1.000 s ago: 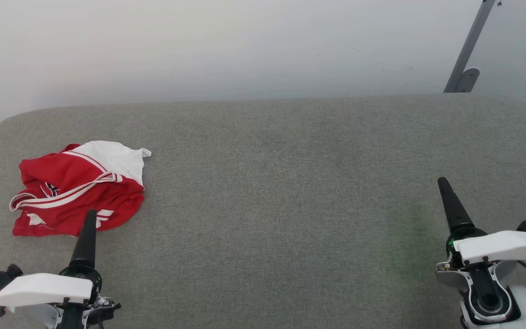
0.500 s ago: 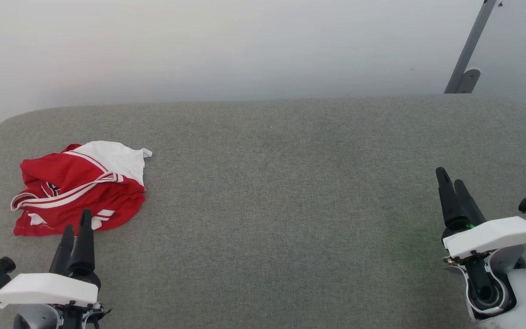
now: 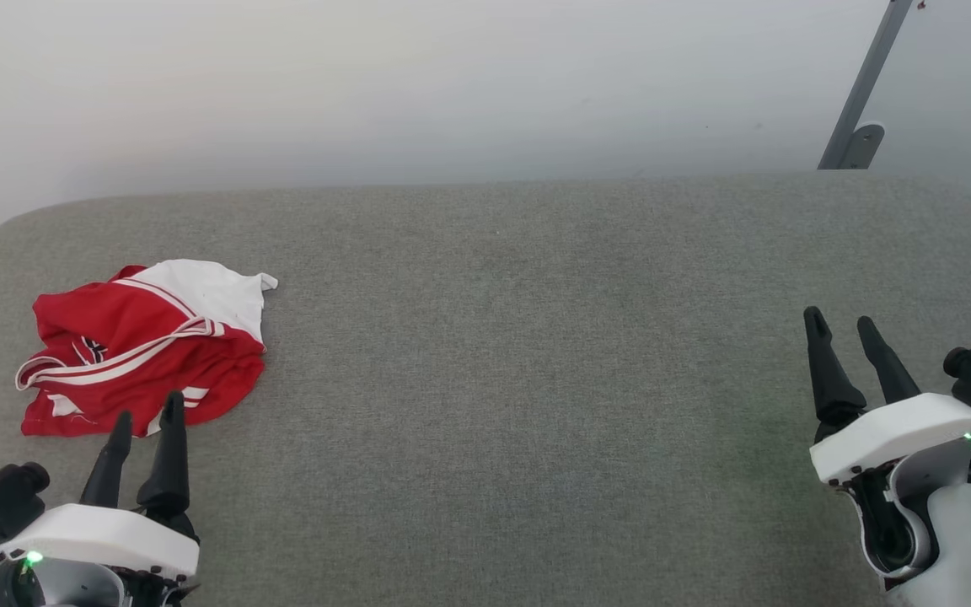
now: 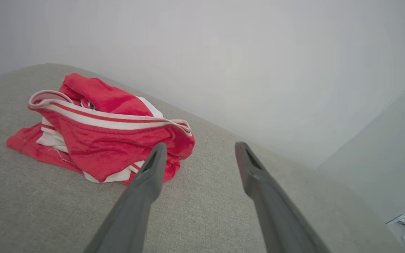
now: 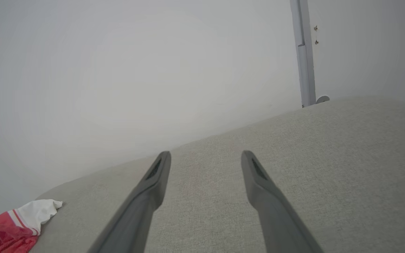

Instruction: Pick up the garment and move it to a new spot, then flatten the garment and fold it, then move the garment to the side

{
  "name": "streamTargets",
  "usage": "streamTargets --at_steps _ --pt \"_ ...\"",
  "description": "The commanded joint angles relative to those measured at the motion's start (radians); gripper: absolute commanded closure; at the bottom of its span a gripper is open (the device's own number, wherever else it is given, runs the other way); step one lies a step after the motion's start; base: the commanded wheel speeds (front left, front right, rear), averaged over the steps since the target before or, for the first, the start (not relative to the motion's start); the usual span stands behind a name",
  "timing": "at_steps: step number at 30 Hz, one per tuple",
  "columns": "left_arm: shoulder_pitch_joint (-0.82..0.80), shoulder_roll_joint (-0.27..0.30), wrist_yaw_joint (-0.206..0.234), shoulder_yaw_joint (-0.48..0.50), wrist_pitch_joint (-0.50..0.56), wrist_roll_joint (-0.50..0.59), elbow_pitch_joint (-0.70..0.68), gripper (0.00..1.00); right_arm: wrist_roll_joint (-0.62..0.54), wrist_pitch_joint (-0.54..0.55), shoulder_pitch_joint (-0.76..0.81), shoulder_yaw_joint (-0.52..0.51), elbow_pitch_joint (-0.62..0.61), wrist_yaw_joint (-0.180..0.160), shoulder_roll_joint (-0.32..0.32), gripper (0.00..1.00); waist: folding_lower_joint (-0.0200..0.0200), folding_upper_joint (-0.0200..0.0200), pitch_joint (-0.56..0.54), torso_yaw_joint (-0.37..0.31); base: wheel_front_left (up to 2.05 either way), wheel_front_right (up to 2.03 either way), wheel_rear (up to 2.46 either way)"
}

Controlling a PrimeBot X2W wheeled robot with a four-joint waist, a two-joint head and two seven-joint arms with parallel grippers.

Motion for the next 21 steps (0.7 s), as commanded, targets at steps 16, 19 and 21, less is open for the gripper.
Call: streamTargets --at_steps 16,19,21 --pt "-0.01 0.049 0.001 -0.039 -0.054 0.163 0.027 0.0 -0.279 -0.055 -0.02 -0.037 0.016 0.0 0.005 0.0 0.0 0.0 0.005 -0.004 0.0 0.0 0.0" --pt "-0.012 0.055 0.001 -0.042 -0.06 0.172 0.035 0.0 -0.29 -0.062 -0.01 -0.043 0.008 0.0 0.004 0.0 0.0 0.0 0.005 -0.004 0.0 0.0 0.0" --pt "-0.013 0.058 0.001 -0.044 -0.064 0.171 0.044 0.0 -0.301 -0.065 -0.001 -0.043 -0.008 0.0 0.006 0.0 0.0 0.0 0.004 -0.003 0.0 0.0 0.0"
